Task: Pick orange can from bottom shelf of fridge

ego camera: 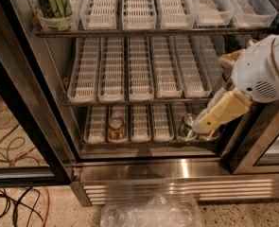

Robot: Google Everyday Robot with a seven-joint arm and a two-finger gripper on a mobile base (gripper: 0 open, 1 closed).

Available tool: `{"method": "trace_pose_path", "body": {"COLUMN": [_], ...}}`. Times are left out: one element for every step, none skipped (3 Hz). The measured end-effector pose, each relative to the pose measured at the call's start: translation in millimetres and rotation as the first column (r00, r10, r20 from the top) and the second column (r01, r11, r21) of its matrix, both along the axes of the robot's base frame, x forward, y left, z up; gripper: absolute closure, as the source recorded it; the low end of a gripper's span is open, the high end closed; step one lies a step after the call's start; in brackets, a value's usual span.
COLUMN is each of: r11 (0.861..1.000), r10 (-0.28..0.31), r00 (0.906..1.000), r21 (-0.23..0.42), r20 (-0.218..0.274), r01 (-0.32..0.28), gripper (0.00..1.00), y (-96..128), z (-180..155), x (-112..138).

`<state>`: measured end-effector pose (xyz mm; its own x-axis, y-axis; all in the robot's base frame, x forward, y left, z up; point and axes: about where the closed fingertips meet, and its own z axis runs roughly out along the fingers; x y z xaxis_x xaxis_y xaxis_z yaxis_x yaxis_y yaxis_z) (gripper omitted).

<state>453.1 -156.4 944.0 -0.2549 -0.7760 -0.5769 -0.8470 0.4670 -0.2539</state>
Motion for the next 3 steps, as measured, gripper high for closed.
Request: {"method": "trace_pose_path", "body": {"r11": [0.995, 0.994, 0.994], "r10": [0.066, 0.068, 0.068], "r00": [0.9943, 0.9882, 0.9885], "r21": [0.073, 0.071, 0.071], "r20": [0.084, 0.137, 0.135], "r01": [-0.072, -0.079, -0.078], "gripper": [0.0, 0.0, 0.0], "y": [31.5, 35.3, 35.2], "z": [-26.1, -19.7, -19.7], "x": [19.1, 28.1, 27.7]}}
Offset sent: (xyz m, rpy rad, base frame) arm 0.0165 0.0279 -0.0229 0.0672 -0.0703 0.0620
